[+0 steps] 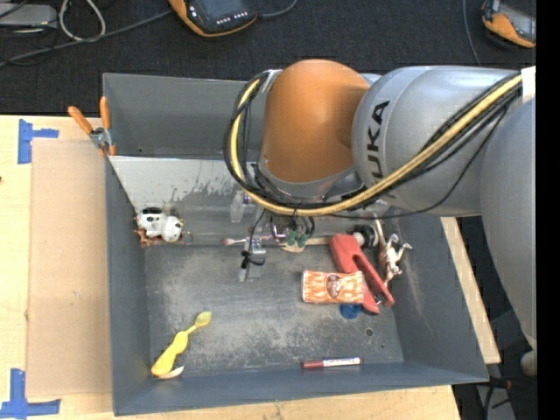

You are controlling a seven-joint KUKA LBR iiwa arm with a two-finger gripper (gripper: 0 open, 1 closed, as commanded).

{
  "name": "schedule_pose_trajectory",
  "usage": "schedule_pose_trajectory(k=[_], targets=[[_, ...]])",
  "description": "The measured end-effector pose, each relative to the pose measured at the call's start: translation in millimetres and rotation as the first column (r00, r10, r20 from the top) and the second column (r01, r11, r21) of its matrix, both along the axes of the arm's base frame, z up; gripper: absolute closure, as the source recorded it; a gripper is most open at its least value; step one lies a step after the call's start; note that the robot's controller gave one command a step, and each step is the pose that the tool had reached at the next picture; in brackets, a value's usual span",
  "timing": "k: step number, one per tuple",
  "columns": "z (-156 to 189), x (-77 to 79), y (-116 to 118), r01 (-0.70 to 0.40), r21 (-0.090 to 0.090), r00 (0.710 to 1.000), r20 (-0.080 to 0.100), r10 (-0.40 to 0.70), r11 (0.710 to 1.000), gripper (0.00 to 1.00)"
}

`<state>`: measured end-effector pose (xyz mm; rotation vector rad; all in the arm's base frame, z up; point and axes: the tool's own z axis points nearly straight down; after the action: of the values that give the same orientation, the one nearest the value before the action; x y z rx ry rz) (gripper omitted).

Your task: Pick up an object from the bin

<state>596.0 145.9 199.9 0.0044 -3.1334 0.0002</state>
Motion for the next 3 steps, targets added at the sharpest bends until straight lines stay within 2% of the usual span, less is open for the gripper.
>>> schedule_pose_trajectory(k=[1, 2, 3], targets=[[5, 1.6, -1, 0.004, 0.001, 1.0, 0.007, -0.004, 1.0, 0.0], [33, -23.8, -61, 0.076, 0.001, 0.997, 0.004, -0.076, 0.997, 1.0], [32, -23.9, -61, 0.076, 0.001, 0.997, 0.005, -0.076, 0.997, 1.0]])
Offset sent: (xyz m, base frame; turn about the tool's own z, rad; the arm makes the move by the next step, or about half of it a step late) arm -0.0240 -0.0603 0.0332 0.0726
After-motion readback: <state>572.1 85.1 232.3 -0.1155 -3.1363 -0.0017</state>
